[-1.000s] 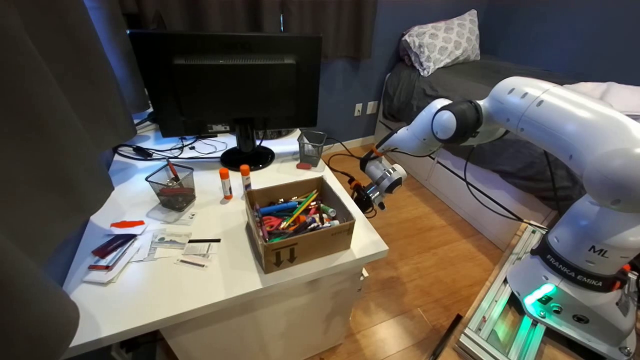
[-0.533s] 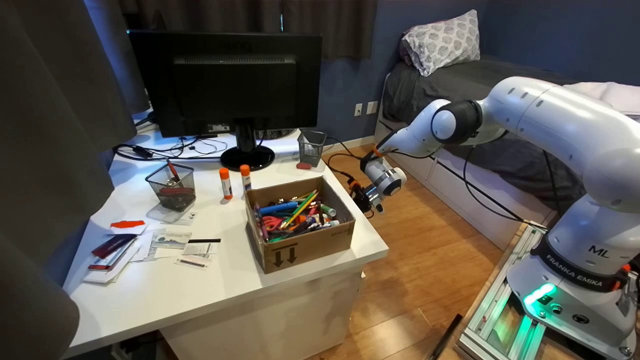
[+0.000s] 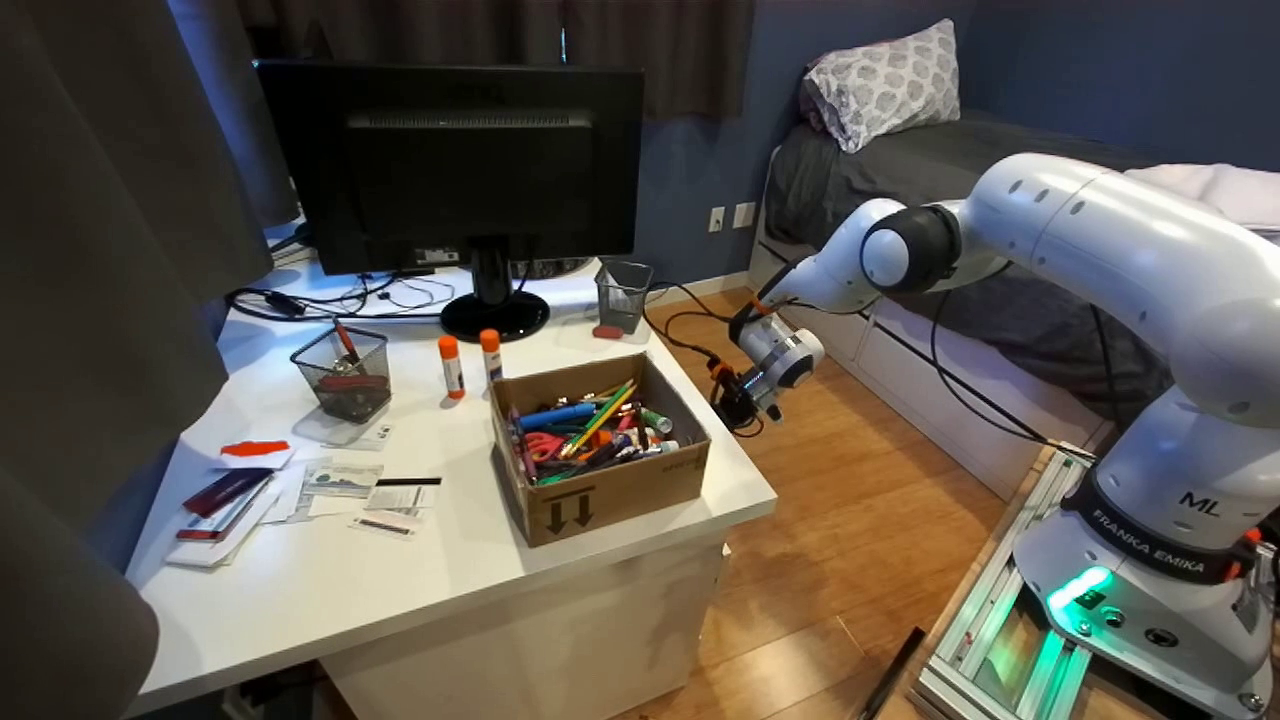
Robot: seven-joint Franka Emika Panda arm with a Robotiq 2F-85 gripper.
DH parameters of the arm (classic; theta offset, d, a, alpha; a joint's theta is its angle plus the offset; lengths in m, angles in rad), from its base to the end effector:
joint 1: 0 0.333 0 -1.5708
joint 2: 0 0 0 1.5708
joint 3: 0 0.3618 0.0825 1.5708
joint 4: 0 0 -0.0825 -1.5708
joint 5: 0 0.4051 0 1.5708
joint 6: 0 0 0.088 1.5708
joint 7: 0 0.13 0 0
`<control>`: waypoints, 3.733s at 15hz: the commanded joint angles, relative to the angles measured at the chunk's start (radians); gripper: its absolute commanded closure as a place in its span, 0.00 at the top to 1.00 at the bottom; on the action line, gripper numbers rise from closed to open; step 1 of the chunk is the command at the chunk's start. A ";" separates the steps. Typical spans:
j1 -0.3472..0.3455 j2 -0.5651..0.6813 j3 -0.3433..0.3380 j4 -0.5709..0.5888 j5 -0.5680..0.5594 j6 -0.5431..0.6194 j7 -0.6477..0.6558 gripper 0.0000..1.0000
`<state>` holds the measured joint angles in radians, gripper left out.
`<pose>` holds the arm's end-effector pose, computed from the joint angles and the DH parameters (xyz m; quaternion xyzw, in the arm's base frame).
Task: Close the open drawer
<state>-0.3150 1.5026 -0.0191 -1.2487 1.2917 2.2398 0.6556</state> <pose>0.6210 -0.1662 -0.2120 -0.4608 0.7891 0.2545 0.3165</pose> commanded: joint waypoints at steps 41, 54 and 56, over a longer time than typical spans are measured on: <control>-0.067 -0.148 -0.087 -0.226 -0.040 -0.283 -0.522 0.27; 0.209 -0.757 -0.297 -0.808 -0.392 0.006 -0.611 1.00; 0.239 -0.870 -0.310 -0.905 -0.461 0.115 -0.602 1.00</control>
<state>-0.1269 0.8257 -0.3078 -1.9607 0.9244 2.2155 0.0455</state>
